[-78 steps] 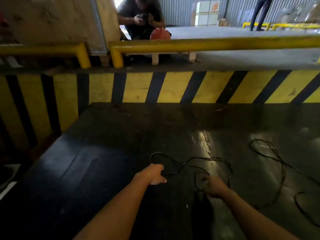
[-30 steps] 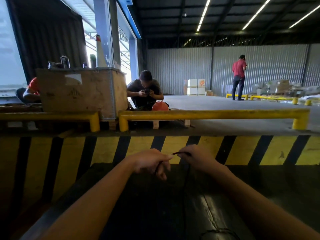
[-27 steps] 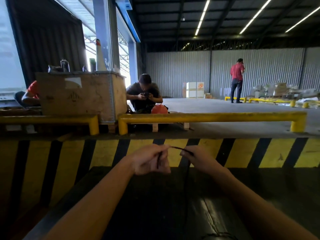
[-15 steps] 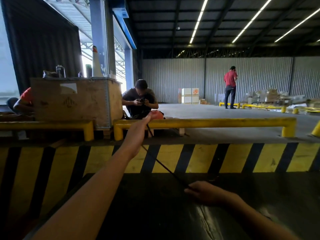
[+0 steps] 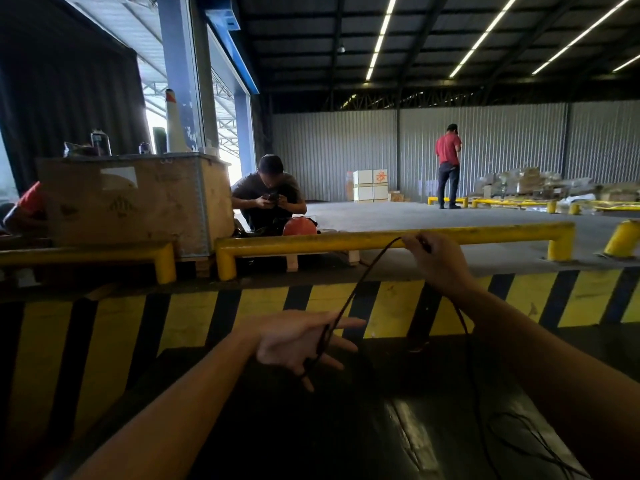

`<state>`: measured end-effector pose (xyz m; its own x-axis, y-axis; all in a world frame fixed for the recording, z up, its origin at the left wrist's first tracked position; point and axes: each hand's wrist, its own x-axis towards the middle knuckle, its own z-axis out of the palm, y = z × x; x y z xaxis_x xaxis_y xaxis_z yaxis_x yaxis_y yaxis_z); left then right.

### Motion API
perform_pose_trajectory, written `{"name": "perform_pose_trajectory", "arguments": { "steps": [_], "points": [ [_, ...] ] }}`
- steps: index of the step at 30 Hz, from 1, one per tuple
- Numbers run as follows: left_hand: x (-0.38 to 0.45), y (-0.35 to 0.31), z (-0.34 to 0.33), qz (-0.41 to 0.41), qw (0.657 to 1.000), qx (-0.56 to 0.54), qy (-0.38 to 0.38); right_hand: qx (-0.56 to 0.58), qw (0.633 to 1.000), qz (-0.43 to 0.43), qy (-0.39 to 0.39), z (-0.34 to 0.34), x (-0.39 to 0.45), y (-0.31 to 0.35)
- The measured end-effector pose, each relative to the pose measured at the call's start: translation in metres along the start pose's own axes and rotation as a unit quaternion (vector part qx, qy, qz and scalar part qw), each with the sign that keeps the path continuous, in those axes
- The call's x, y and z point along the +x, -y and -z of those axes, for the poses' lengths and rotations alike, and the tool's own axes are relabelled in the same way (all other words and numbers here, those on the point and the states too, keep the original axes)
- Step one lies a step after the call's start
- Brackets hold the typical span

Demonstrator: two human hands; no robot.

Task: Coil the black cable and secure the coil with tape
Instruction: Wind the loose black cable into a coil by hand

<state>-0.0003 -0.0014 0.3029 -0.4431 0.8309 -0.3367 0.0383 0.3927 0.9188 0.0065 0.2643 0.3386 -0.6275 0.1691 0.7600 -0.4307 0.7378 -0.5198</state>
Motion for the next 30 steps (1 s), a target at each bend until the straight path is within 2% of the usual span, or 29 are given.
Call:
{"name": "perform_pose_trajectory", "arguments": {
  "steps": [2, 3, 5, 7, 8, 10, 12, 14, 16, 19, 22, 24, 27, 30],
  "points": [
    [0.0, -0.009, -0.009, -0.061, 0.995, -0.058, 0.05, 0.002, 0.998, -0.052, 0.027, -0.011, -0.016, -0.01],
    [-0.001, -0.014, -0.012, -0.103, 0.989, -0.09, 0.064, -0.016, 0.995, -0.065, 0.078, -0.018, -0.028, -0.015],
    [-0.003, -0.028, -0.015, -0.206, 0.964, -0.158, 0.067, -0.082, 0.96, -0.047, 0.262, -0.037, -0.059, -0.016],
    [-0.006, -0.043, -0.01, -0.302, 0.927, -0.223, 0.02, -0.067, 0.897, -0.052, 0.435, -0.059, -0.099, -0.012],
    [-0.008, -0.049, -0.004, -0.337, 0.91, -0.243, -0.017, -0.025, 0.868, -0.083, 0.488, -0.066, -0.118, -0.006],
    [-0.011, -0.054, 0.011, -0.369, 0.892, -0.241, -0.103, 0.052, 0.83, -0.12, 0.543, -0.069, -0.138, 0.005],
    [-0.013, -0.046, 0.027, -0.363, 0.89, -0.194, -0.199, 0.069, 0.821, -0.105, 0.557, -0.056, -0.136, 0.012],
    [-0.013, -0.033, 0.037, -0.33, 0.889, -0.124, -0.291, 0.038, 0.833, -0.056, 0.549, -0.037, -0.121, 0.015],
    [-0.014, -0.019, 0.043, -0.274, 0.894, -0.037, -0.351, -0.029, 0.864, 0.023, 0.503, -0.02, -0.099, 0.015],
    [-0.013, 0.001, 0.045, -0.16, 0.908, 0.113, -0.371, -0.077, 0.913, 0.102, 0.387, 0.005, -0.059, 0.019],
    [-0.005, 0.006, 0.032, -0.057, 0.937, 0.158, -0.308, -0.06, 0.954, 0.143, 0.257, 0.018, -0.024, 0.025],
    [0.001, 0.004, 0.019, -0.017, 0.968, 0.106, -0.228, -0.052, 0.971, 0.149, 0.178, 0.017, -0.007, 0.024],
    [0.012, -0.002, 0.0, -0.032, 0.997, -0.015, -0.072, -0.042, 0.988, 0.113, 0.098, 0.002, 0.004, 0.013],
    [0.018, -0.01, -0.017, -0.088, 0.99, -0.103, 0.04, -0.028, 0.996, 0.046, 0.074, -0.023, -0.015, -0.001]
  ]
}}
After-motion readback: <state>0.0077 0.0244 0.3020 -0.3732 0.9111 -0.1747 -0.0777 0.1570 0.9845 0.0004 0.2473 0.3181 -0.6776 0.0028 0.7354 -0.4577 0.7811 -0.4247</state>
